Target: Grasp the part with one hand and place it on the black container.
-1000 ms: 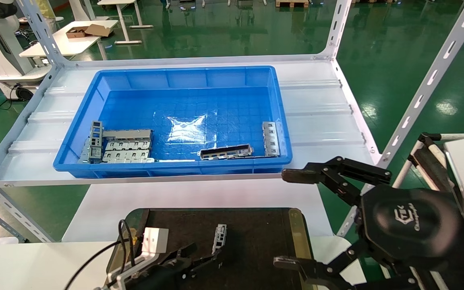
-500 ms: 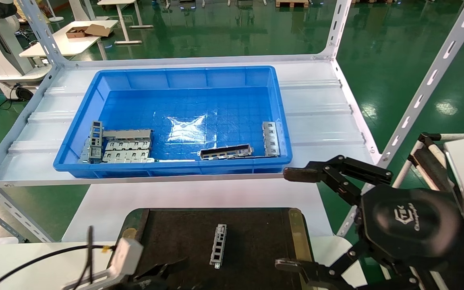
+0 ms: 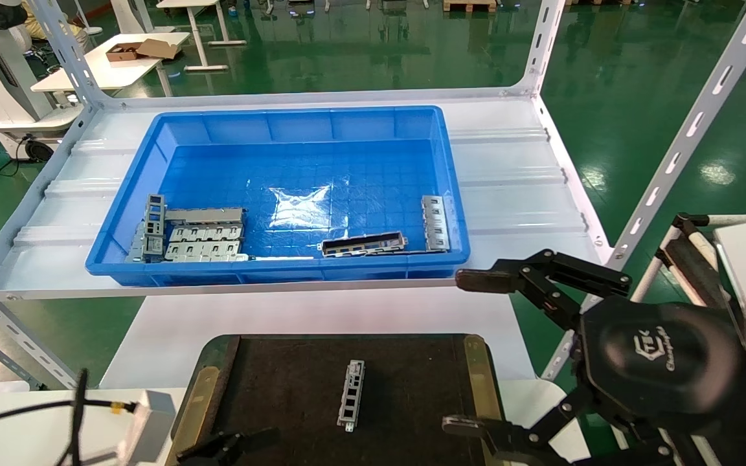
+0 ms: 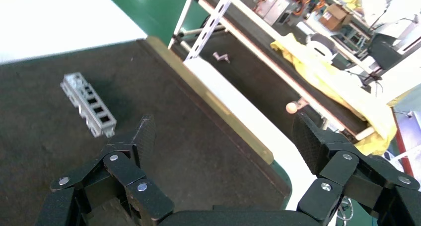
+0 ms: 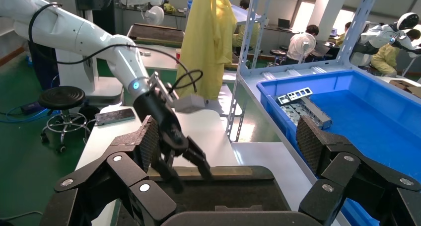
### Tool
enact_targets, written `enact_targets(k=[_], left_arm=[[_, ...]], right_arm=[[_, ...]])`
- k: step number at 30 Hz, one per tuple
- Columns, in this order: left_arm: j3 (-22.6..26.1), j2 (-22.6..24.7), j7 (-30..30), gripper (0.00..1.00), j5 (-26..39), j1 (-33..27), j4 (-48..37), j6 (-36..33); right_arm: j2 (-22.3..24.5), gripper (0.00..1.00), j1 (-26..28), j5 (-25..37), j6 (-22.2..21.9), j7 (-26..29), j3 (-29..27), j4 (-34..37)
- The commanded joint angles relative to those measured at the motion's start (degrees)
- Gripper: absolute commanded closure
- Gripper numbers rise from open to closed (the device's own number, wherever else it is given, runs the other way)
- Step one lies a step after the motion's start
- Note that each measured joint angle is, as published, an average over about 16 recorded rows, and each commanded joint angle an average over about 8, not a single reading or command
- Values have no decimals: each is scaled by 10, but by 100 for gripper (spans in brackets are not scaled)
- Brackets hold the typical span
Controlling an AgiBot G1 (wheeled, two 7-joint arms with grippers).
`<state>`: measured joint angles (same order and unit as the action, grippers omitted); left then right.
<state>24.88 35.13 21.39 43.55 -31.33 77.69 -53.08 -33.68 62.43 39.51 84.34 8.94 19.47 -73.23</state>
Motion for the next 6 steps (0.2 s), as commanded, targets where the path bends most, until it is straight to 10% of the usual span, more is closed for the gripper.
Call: enact_targets(k=[1, 6], left_arm=[[-8, -10, -7, 0, -10, -2, 0, -17], [-16, -18, -11, 0, -21, -3, 0, -32]], right_arm=[[0, 0, 0, 0, 0, 0, 0, 0], [0, 0, 0, 0, 0, 0, 0, 0]])
